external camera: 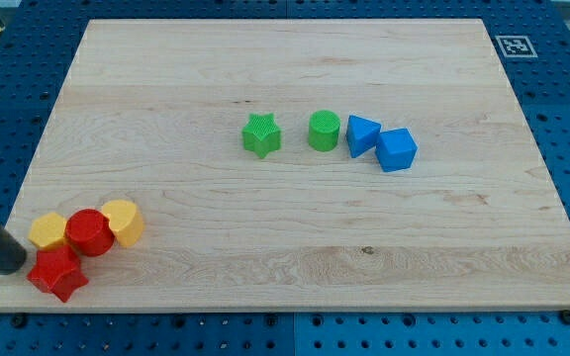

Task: Separate the yellow hexagon from the red circle

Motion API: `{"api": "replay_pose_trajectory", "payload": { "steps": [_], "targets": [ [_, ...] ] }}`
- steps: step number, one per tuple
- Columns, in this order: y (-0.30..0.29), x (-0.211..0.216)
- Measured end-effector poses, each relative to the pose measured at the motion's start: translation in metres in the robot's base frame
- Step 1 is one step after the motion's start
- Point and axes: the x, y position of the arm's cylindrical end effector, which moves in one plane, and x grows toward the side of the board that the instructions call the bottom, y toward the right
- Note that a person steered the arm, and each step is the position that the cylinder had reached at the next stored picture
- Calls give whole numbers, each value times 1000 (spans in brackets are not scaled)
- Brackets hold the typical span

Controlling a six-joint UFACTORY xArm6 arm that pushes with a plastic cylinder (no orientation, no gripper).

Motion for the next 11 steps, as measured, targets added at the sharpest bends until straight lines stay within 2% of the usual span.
{"api": "replay_pose_trajectory", "payload": {
  "steps": [3, 7, 11],
  "targets": [
    [24, -10],
    [17, -82],
    [57, -75]
  ]
}}
